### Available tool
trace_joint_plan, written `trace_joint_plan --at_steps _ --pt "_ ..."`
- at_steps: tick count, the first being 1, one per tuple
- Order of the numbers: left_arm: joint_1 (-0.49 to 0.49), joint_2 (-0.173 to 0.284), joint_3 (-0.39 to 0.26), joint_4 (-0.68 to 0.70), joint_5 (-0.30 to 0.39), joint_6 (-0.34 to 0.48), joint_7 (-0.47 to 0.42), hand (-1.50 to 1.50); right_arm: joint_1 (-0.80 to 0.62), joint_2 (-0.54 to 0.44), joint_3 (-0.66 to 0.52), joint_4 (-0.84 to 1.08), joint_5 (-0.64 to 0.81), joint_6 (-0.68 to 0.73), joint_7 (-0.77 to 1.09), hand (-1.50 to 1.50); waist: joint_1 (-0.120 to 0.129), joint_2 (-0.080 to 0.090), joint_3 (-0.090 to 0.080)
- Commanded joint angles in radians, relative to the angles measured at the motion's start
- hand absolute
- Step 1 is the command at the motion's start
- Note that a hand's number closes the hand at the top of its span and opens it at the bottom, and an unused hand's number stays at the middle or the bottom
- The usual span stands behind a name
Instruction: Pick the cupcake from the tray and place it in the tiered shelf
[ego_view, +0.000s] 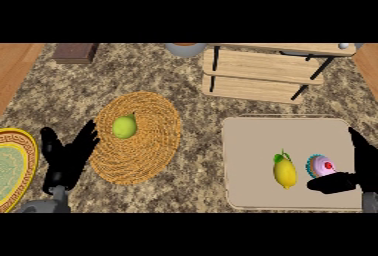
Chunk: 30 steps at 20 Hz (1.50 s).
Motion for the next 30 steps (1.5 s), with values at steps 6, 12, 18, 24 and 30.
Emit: trace_joint_plan --at_steps 6,12,18,24,30 --pt "0.017 0.015 0.054 -0.017 -0.003 -0.058 0.026 0.00 -0.017 0.058 -0.053 0.184 0.120 -0.038 -0.141 -1.50 0.003 0.000 0.000" --pt "-0.040 -0.013 0.076 0.027 -0.030 -0.060 0.031 0.00 -0.124 0.139 -0.083 0.295 0.159 -0.070 -0.190 -1.50 0.002 0.001 0.000" --pt "-0.038 -0.035 0.088 0.068 -0.069 -0.077 -0.019 0.00 -0.036 0.181 -0.070 0.209 0.182 -0.039 -0.229 -1.50 -0.002 0.000 0.000" --pt "0.032 -0.052 0.064 -0.025 -0.072 -0.062 0.005 0.00 -0.150 0.145 -0.040 0.412 0.140 0.071 -0.395 1.50 0.005 0.000 0.000" --pt "-0.040 -0.055 0.091 0.015 -0.084 -0.054 0.046 0.00 -0.050 0.178 -0.031 0.295 0.187 -0.007 -0.471 1.50 -0.002 0.000 0.000"
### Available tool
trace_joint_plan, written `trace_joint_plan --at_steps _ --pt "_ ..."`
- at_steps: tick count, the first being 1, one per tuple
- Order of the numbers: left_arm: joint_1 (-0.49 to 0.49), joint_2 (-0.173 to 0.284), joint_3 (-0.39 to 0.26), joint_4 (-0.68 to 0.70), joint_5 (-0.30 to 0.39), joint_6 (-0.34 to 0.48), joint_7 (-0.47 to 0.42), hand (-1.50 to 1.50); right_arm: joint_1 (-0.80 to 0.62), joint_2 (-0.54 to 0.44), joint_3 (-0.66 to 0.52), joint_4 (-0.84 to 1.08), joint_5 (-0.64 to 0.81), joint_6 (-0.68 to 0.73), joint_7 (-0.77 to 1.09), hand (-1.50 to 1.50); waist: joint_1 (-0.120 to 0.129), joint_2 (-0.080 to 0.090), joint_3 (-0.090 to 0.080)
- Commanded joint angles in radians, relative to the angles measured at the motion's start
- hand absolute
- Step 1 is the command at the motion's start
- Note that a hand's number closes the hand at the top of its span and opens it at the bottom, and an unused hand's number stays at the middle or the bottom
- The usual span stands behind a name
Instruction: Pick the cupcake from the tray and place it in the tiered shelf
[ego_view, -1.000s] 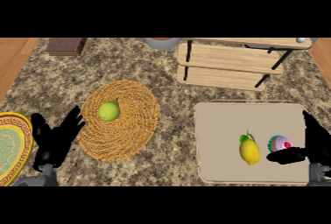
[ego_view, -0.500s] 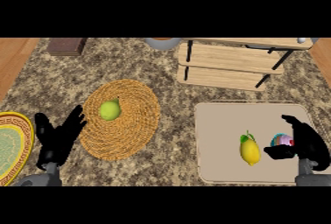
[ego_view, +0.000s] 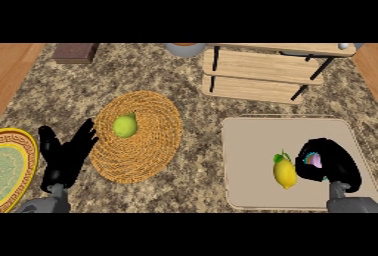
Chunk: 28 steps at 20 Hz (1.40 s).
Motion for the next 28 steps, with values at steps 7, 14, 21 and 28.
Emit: trace_joint_plan --at_steps 7,14,21,28 --pt "-0.006 -0.018 -0.027 -0.012 -0.013 -0.007 0.027 0.00 -0.149 0.235 0.322 -0.077 0.092 0.057 -0.001 1.50 0.034 0.006 0.001" --pt "0.005 -0.015 -0.006 -0.017 -0.004 -0.005 0.027 0.00 -0.330 0.304 0.487 -0.258 0.076 -0.057 0.206 1.50 0.009 -0.003 0.001" --pt "0.036 -0.026 0.008 0.025 -0.005 -0.013 -0.036 0.00 -0.498 0.306 0.486 -0.555 0.210 0.059 0.545 1.50 -0.009 -0.006 0.000" --pt "0.026 -0.008 0.013 0.031 -0.024 -0.017 -0.032 0.00 -0.699 0.306 0.300 -0.637 0.189 0.252 0.673 1.50 -0.004 -0.002 0.000"
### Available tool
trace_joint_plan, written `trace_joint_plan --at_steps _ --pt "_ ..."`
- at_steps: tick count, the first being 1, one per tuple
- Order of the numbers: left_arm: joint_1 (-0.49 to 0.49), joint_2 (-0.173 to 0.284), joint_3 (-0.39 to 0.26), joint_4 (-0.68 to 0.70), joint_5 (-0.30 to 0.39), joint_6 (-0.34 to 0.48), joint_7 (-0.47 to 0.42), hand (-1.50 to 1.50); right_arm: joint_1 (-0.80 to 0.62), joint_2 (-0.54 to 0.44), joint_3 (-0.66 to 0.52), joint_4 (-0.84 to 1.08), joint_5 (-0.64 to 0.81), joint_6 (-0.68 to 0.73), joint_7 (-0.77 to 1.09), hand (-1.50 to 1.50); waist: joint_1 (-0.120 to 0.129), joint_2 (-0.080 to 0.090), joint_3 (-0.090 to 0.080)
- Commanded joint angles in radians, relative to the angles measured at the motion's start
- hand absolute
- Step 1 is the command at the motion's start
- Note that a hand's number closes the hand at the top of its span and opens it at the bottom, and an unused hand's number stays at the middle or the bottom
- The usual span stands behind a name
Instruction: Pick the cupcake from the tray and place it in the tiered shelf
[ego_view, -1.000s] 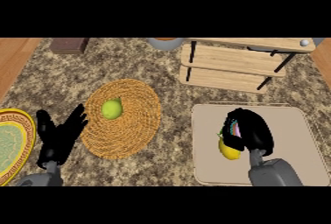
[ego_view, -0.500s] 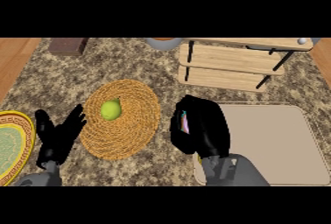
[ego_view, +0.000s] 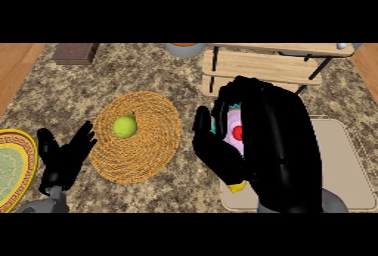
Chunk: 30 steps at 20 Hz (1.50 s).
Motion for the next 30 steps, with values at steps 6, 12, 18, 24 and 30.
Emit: trace_joint_plan --at_steps 6,12,18,24,30 --pt "-0.017 -0.009 -0.003 0.007 -0.009 0.002 0.004 0.00 -0.344 -0.023 -0.353 0.130 -0.097 0.184 0.121 1.50 0.004 0.004 -0.001" --pt "-0.017 -0.010 -0.006 0.015 -0.013 -0.007 0.012 0.00 -0.448 -0.149 -0.529 0.301 -0.160 0.169 -0.021 1.50 0.006 0.007 -0.001" --pt "0.031 -0.008 -0.010 -0.056 -0.021 -0.001 0.027 0.00 -0.524 -0.269 -0.621 0.493 -0.209 0.180 -0.166 1.50 0.014 0.007 0.000" --pt "0.025 -0.063 -0.028 0.048 -0.051 0.007 -0.087 0.00 -0.551 -0.322 -0.608 0.738 -0.197 0.152 -0.328 1.50 0.019 0.013 -0.001" --pt "-0.016 -0.044 -0.016 -0.072 -0.019 0.022 0.080 0.00 -0.474 -0.300 -0.559 0.822 -0.150 0.048 -0.445 1.50 0.014 0.009 0.000"
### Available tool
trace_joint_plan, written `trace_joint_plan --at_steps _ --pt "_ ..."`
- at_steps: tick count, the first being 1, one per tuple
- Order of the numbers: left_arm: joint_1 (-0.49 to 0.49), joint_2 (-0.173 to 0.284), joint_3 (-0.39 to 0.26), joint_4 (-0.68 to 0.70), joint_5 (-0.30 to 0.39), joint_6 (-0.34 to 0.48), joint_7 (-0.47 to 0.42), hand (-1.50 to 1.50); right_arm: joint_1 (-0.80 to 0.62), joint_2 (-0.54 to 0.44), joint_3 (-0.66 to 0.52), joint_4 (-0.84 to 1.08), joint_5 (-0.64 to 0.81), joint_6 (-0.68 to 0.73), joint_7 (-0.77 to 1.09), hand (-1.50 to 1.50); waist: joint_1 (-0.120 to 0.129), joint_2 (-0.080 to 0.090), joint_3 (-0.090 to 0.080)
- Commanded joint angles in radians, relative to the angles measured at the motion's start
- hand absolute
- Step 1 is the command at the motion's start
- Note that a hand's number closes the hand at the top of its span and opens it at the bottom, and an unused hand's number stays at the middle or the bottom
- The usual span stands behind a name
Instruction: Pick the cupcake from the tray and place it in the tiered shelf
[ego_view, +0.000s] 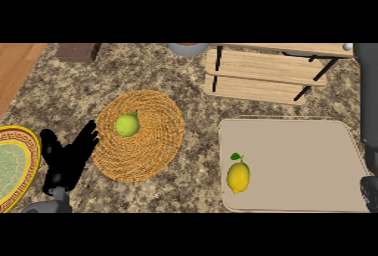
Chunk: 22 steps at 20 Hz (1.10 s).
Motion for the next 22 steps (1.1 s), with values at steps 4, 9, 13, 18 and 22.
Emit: trace_joint_plan --at_steps 4,9,13,18,22 --pt "-0.029 -0.009 -0.002 -0.003 -0.003 0.012 0.055 0.00 0.005 -0.008 0.006 0.210 0.047 -0.142 -0.155 1.50 0.001 0.002 -0.001" --pt "-0.029 0.031 0.036 0.027 0.015 -0.033 0.021 0.00 -0.085 -0.036 -0.016 0.372 0.063 -0.197 -0.214 1.50 0.007 0.004 -0.001" --pt "-0.045 0.023 0.038 0.026 0.015 -0.023 0.040 0.00 -0.068 -0.053 -0.020 0.411 0.058 -0.236 -0.311 1.50 0.004 0.003 -0.001" --pt "0.006 0.000 0.012 0.001 -0.021 -0.006 0.009 0.00 -0.065 -0.053 -0.028 0.468 0.041 -0.260 -0.393 1.50 0.002 0.001 -0.001" --pt "-0.049 -0.014 0.010 0.037 -0.041 0.020 0.013 0.00 -0.091 -0.051 -0.028 0.487 0.042 -0.256 -0.378 1.50 -0.002 0.000 -0.001"
